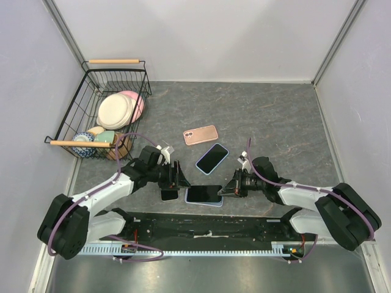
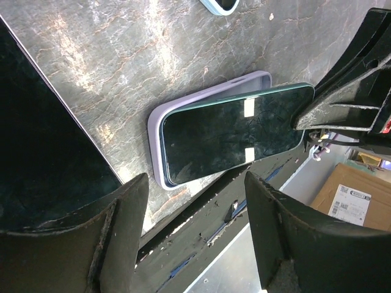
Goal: Put the phone into the phone case
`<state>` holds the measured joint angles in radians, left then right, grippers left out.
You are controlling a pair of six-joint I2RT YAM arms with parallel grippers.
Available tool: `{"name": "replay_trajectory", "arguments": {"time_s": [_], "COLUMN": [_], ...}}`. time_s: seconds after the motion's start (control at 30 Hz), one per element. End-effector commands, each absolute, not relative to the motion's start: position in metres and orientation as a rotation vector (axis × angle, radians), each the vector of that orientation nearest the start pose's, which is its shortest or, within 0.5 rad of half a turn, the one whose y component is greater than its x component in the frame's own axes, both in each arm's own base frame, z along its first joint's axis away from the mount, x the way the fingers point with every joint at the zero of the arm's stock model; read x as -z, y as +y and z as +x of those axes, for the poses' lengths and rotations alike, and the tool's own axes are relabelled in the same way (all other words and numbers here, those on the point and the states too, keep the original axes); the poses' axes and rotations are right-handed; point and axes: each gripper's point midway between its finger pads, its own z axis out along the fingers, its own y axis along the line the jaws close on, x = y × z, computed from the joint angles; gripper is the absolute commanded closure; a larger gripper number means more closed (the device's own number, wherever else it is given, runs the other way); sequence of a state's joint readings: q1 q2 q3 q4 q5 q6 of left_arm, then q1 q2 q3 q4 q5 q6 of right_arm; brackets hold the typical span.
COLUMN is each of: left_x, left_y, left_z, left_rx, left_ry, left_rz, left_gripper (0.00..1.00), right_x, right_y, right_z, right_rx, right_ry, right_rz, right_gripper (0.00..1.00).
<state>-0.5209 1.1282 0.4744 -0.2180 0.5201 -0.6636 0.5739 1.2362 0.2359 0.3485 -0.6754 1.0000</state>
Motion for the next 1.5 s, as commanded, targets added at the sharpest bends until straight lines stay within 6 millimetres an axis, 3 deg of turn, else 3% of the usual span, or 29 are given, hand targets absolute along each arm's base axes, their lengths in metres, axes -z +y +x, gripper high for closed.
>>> {"name": "replay_trajectory", "arguments": {"time_s": [0.0, 0.23, 0.5, 0.77, 1.23, 1.43, 1.47], "left_x": [-0.073, -0.069, -0.071, -0.081, -0.078, -0.069, -0.068], "left_y": [-0.224, -0.230, -0.244, -0.248, -0.272, -0.291, -0.293], "left_z": [0.180, 0.183, 0.180, 0.181, 0.173, 0.166, 0.165], "left_rx": [1.094, 1.108, 1.147, 1.167, 1.137, 1.037, 1.020], "left_ry": [2.562, 2.574, 2.564, 2.537, 2.560, 2.602, 2.608], "left_rz": [0.116, 0.124, 0.154, 0.163, 0.235, 0.318, 0.332], "left_gripper": [0.30, 0.32, 0.34, 0.34, 0.37, 0.50, 0.59], "right_x": [-0.046, -0.033, 0.000, 0.023, 0.040, 0.042, 0.042], "right_y": [0.250, 0.246, 0.228, 0.238, 0.243, 0.243, 0.243], "right_z": [0.135, 0.139, 0.147, 0.143, 0.138, 0.138, 0.139], "right_rx": [-1.477, -1.412, -1.124, -1.080, -0.951, -0.882, -0.870], "right_ry": [2.583, 2.601, 2.686, 2.767, 2.822, 2.831, 2.831], "right_rz": [0.122, 0.137, 0.074, -0.006, -0.093, -0.138, -0.142], "right_gripper": [1.00, 1.00, 1.00, 1.00, 1.00, 1.00, 1.00]}}
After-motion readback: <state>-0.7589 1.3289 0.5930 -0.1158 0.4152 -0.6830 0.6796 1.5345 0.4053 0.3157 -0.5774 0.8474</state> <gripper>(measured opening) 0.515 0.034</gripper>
